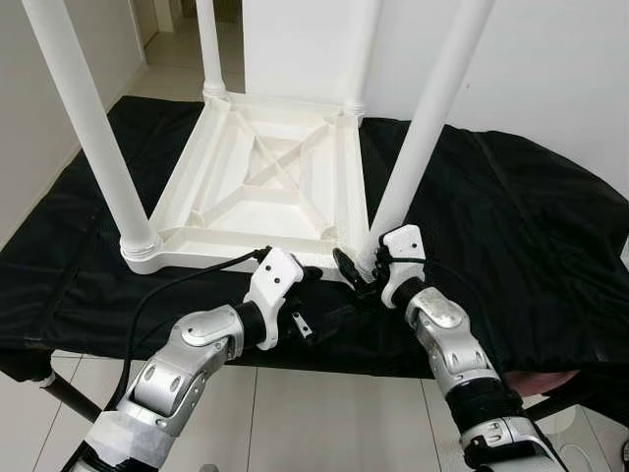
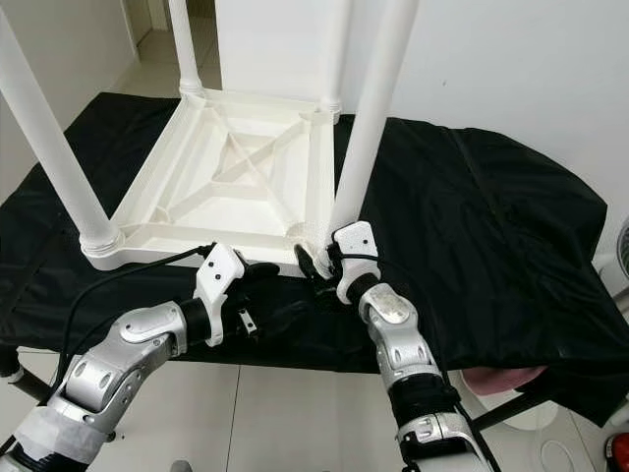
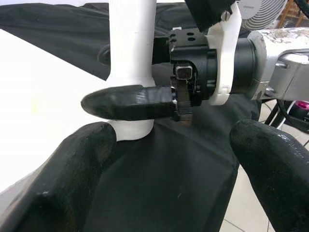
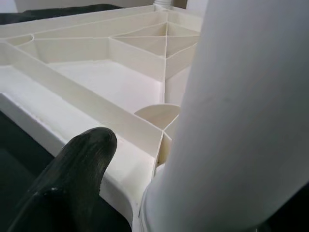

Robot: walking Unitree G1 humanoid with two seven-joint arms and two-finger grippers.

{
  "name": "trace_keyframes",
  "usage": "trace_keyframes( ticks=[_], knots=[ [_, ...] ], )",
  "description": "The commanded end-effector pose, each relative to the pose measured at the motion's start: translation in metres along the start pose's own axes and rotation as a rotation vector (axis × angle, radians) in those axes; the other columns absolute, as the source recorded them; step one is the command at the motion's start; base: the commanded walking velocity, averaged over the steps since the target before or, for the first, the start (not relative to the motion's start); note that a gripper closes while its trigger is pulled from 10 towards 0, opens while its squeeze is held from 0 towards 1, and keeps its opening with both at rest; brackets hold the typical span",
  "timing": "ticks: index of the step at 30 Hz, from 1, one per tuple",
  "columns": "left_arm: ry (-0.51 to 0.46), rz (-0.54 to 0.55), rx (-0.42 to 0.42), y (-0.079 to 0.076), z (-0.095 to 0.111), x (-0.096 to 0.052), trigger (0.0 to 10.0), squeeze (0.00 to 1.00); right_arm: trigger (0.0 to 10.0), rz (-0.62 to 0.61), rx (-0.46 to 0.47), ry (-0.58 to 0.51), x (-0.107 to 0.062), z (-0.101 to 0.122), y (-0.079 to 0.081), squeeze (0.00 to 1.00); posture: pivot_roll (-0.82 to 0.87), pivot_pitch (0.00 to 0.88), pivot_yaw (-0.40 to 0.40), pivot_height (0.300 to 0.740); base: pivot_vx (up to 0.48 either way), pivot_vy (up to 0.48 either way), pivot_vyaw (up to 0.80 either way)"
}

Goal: Building children table

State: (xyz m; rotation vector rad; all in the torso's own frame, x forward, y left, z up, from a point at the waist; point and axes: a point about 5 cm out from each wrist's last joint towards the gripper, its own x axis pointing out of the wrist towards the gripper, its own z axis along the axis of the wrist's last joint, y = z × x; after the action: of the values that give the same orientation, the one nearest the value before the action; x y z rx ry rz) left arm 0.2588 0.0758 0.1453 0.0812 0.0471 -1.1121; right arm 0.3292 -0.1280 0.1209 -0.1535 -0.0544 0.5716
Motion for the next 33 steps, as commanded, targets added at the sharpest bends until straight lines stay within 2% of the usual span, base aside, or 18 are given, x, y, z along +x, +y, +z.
trace_keyframes(
  ticks=[1,7,10,11,12,13,14,25,33],
  knots=[
    [0.003,-0.027,0.002,-0.001,0.002,0.000,10.0,0.00,10.0,0.020,-0.004,-0.009,0.002,0.000,-0.004,0.00,-0.02,0.000,-0.060,0.740,0.000,0.000,0.00],
    [0.009,-0.041,-0.007,-0.003,0.000,0.002,10.0,0.00,10.0,0.075,-0.033,0.001,0.008,0.003,-0.018,0.00,-0.02,0.000,-0.052,0.740,0.000,0.000,0.00],
    [0.011,-0.042,-0.010,-0.004,-0.001,0.002,10.0,0.00,10.0,0.097,-0.028,0.013,0.009,0.001,-0.018,0.00,-0.02,0.000,-0.052,0.740,0.000,0.000,0.00],
    [0.015,-0.041,-0.013,-0.005,-0.003,0.002,10.0,0.00,4.7,0.130,-0.021,0.031,0.010,-0.002,-0.018,0.00,-0.02,0.000,-0.057,0.740,0.000,0.000,0.00],
    [0.015,-0.041,-0.013,-0.005,-0.003,0.002,10.0,0.00,4.7,0.130,-0.021,0.031,0.010,-0.002,-0.018,0.00,-0.02,0.000,-0.057,0.740,0.000,0.000,0.00],
    [0.017,-0.041,-0.016,-0.006,-0.004,0.003,10.0,0.00,2.9,0.139,-0.017,0.043,0.010,-0.004,-0.019,0.00,-0.01,0.000,-0.060,0.740,0.000,0.000,0.00],
    [0.019,-0.039,-0.018,-0.007,-0.005,0.003,10.0,0.00,0.0,0.146,-0.018,0.053,0.009,-0.006,-0.019,0.00,-0.01,0.000,-0.060,0.740,0.000,0.000,0.00],
    [0.016,0.075,-0.019,-0.001,-0.018,0.005,10.0,0.00,0.0,0.184,0.021,0.064,0.007,-0.013,-0.020,0.00,-0.01,0.000,-0.064,0.740,0.000,0.000,0.00],
    [0.006,0.136,-0.006,0.003,-0.022,0.007,10.0,0.00,0.0,0.118,0.096,0.027,0.006,-0.016,-0.016,0.00,-0.02,0.000,-0.064,0.740,0.000,0.000,0.00]
  ],
)
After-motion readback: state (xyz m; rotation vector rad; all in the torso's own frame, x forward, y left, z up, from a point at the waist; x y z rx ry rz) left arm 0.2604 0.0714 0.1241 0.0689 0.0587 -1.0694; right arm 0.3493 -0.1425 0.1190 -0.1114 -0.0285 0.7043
